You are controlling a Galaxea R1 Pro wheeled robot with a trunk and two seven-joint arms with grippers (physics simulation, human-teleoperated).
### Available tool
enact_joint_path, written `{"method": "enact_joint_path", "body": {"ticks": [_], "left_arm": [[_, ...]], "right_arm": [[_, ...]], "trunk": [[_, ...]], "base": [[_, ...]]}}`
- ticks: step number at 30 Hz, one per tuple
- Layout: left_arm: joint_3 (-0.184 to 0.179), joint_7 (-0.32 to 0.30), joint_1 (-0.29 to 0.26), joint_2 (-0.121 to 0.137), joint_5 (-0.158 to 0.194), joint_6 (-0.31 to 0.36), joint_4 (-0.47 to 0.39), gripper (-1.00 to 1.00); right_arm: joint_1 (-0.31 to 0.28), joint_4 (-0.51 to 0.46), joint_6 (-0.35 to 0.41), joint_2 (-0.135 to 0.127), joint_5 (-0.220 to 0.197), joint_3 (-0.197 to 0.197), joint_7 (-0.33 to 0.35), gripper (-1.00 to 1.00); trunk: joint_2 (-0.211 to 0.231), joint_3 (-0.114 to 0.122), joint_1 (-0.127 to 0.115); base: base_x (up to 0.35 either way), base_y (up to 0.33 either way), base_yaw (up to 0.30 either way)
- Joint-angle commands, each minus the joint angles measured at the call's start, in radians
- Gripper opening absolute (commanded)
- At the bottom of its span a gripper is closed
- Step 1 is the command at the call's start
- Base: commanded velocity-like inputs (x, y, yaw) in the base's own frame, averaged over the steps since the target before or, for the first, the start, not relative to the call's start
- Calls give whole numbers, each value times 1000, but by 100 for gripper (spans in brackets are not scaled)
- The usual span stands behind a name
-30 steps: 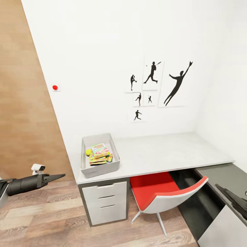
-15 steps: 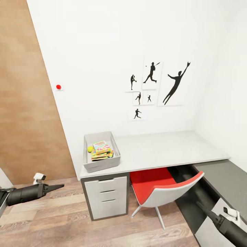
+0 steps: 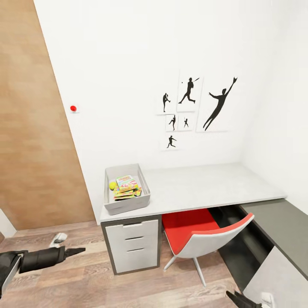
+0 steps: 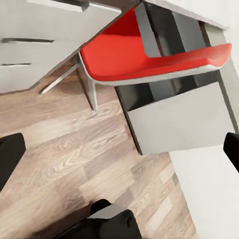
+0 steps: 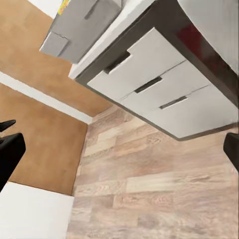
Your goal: Put all the toys in the child's room - the three board games (two on the bed and one on the table), the two jigsaw puzzles on the table, and the tennis ball on the table - inside the toy box on the table in the child's room.
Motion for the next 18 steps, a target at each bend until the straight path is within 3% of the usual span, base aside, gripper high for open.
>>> {"method": "enact_joint_path", "body": {"ticks": [1,6,12,13,14,15,16,18], "left_arm": [[0,31,-1,-6,2,-3,22,100],[0,221,-1,-45,-3,-83,145,100],[0,530,-1,-105,-4,-186,285,100],[0,585,-1,-116,-3,-200,306,100],[0,694,-1,-139,-3,-225,344,100],[1,747,-1,-150,-2,-235,362,100],[1,850,0,-172,-2,-256,401,100],[2,944,1,-192,-1,-283,441,100]], "right_arm": [[-1,33,-14,0,18,-3,-7,100],[-1,190,-140,-6,69,-4,-96,100],[-1,348,-228,-11,92,2,-264,100],[-1,371,-236,-12,96,4,-301,100],[-1,413,-251,-12,107,11,-383,100],[-1,433,-259,-12,116,15,-427,100],[-1,471,-278,-10,137,28,-524,100],[-1,511,-300,-6,164,44,-628,100]], "trunk": [[-2,-2,1],[-2,-2,1],[-2,-2,1],[-2,-2,1],[-2,-2,1],[-2,-2,1],[-2,-2,1],[-2,-2,1]], "base": [[0,0,0],[0,0,0],[0,0,0],[0,0,0],[0,0,0],[0,0,0],[0,0,0],[0,0,0]]}}
